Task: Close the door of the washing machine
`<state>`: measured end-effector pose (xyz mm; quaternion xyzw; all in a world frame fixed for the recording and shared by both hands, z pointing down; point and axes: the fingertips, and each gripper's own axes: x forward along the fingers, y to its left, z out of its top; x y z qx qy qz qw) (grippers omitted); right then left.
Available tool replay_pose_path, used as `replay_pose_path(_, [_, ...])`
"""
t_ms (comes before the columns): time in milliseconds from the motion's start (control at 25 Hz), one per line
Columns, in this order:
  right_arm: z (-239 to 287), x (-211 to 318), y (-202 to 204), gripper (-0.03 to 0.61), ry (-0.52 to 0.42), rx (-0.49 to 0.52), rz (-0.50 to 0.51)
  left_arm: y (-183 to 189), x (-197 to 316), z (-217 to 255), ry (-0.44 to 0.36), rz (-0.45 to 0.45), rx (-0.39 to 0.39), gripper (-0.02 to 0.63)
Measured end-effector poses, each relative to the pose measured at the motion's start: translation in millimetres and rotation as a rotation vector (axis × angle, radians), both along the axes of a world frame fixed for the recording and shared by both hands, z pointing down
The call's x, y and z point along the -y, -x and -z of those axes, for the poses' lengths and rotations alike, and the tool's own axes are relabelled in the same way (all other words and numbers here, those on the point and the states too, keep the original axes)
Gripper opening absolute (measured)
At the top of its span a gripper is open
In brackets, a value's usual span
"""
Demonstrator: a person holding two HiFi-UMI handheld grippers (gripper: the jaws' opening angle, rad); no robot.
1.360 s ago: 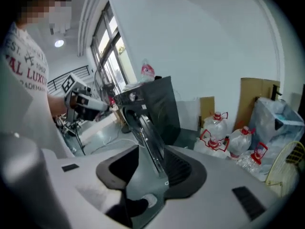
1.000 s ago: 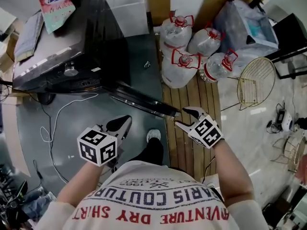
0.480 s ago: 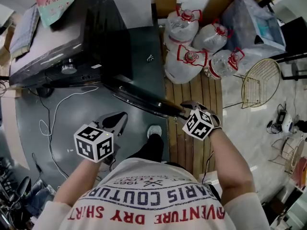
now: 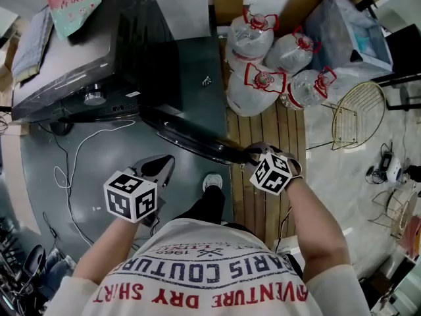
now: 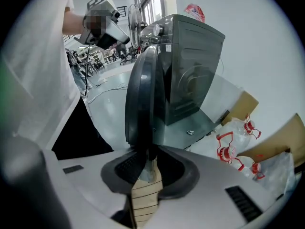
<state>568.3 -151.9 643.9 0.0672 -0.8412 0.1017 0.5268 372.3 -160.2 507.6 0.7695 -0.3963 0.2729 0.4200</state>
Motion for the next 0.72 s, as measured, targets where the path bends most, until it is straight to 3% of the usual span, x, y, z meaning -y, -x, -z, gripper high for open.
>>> replay_pose_path(400, [2,-17,6,0.077,-0.014,0.032,-0.052,-21,-13,-1,0.013,-0.075,0.004,0.028])
replay_pose_path(720, [1,-41,17,0.077,-0.01,0.041,-0.125,-15,-2,6,-0.039,-0.109,0.008,0.029])
